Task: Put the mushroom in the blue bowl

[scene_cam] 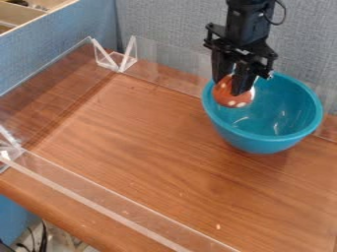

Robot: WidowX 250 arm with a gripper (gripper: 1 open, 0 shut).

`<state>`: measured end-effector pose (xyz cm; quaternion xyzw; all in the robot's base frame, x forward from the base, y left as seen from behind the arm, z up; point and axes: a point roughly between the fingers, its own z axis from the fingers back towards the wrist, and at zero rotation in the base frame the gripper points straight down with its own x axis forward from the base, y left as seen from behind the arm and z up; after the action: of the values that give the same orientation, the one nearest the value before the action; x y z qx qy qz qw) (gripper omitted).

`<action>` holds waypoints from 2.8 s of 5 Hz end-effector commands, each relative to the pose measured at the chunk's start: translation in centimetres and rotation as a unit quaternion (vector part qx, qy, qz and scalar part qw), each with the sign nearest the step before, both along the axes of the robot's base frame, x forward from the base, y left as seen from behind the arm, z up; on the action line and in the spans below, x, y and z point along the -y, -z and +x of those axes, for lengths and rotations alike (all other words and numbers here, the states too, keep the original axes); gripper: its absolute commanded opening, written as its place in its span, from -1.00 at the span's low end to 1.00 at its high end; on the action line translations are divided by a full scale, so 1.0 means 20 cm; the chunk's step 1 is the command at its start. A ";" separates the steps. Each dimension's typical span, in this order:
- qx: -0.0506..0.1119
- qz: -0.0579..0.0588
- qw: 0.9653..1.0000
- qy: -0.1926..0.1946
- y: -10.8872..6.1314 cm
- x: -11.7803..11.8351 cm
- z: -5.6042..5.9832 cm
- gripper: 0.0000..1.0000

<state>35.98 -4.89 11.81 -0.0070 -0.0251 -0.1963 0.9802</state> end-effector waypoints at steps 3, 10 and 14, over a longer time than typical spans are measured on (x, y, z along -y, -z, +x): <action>0.038 -0.010 0.999 -0.012 -0.12 -0.03 0.05 -1.00; 0.057 -0.023 0.998 -0.026 -0.19 -0.06 0.06 -1.00; 0.072 -0.031 0.996 -0.033 -0.25 -0.08 0.05 -1.00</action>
<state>36.51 -3.81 12.96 -0.0276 -0.0451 -0.1654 0.9848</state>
